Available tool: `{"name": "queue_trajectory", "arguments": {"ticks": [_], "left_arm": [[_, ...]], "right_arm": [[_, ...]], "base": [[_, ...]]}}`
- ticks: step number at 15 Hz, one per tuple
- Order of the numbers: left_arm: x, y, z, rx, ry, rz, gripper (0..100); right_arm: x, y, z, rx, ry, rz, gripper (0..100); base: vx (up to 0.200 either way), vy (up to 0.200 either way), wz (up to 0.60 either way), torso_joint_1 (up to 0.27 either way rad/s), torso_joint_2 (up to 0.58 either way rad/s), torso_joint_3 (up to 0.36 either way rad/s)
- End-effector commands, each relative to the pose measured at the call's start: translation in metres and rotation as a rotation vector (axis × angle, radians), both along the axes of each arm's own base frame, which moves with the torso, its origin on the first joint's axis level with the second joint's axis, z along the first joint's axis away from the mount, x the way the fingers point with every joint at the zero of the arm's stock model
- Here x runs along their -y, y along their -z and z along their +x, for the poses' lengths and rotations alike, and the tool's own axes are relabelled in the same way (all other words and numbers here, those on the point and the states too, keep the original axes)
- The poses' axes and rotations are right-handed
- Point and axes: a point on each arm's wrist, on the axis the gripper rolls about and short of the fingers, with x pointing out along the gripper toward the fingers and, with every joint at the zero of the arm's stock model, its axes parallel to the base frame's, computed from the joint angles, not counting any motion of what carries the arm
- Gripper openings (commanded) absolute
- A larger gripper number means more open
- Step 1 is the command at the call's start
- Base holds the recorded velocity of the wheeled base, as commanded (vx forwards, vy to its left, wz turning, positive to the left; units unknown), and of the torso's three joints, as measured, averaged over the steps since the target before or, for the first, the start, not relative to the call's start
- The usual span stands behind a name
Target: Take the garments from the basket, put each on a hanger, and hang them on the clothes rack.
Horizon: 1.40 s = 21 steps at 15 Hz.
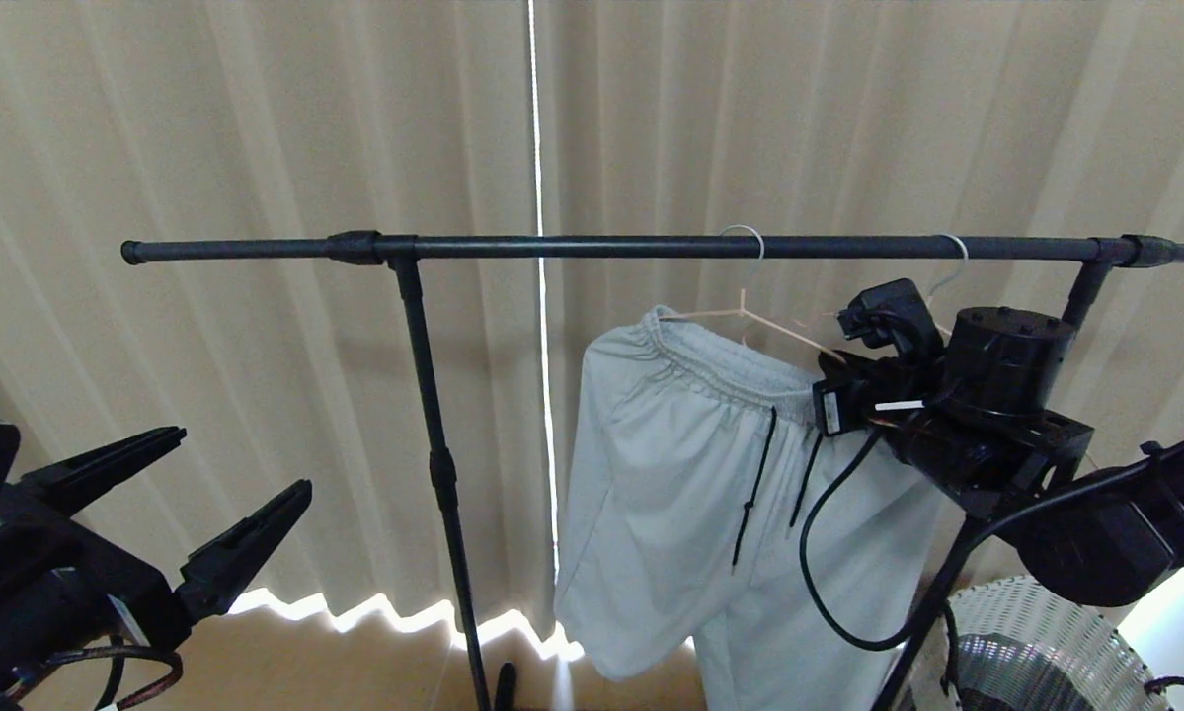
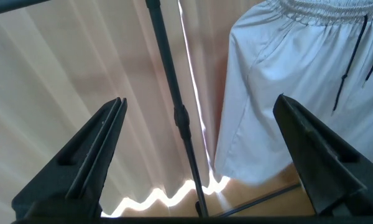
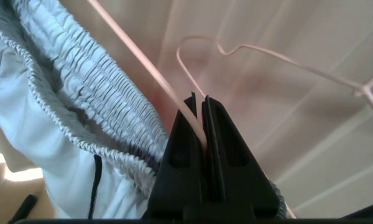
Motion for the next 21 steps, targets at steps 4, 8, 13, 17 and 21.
{"name": "queue_trajectory", "arguments": {"ticks": [4,8,13,17,21], "left_arm": [[0.0,0.0,0.0,-0.001,-0.002,-0.001,100],[0.0,0.001,0.0,-0.002,-0.002,0.001,100],[0.0,0.0,0.0,-0.001,-0.002,0.0,100],[-0.001,0.001,-0.001,0.0,-0.005,-0.001,100],[-0.014,0.004,-0.019,0.039,-0.068,-0.013,100]], "right_arm": [[-0.007,0.002,-0.004,-0.008,-0.027,-0.003,0],[-0.013,0.003,-0.009,0.006,-0.046,0.007,100],[-0.013,0.003,-0.012,0.077,-0.107,0.041,100],[-0.01,-0.005,-0.023,0.131,-0.16,0.065,100],[0.006,-0.031,-0.063,0.204,-0.178,0.099,100]], "base": [[0.0,0.0,0.0,0.0,0.0,0.0],[0.0,0.0,0.0,0.0,0.0,0.0],[0.0,0.0,0.0,0.0,0.0,0.0],[0.0,0.0,0.0,0.0,0.0,0.0],[0.0,0.0,0.0,0.0,0.0,0.0]]}}
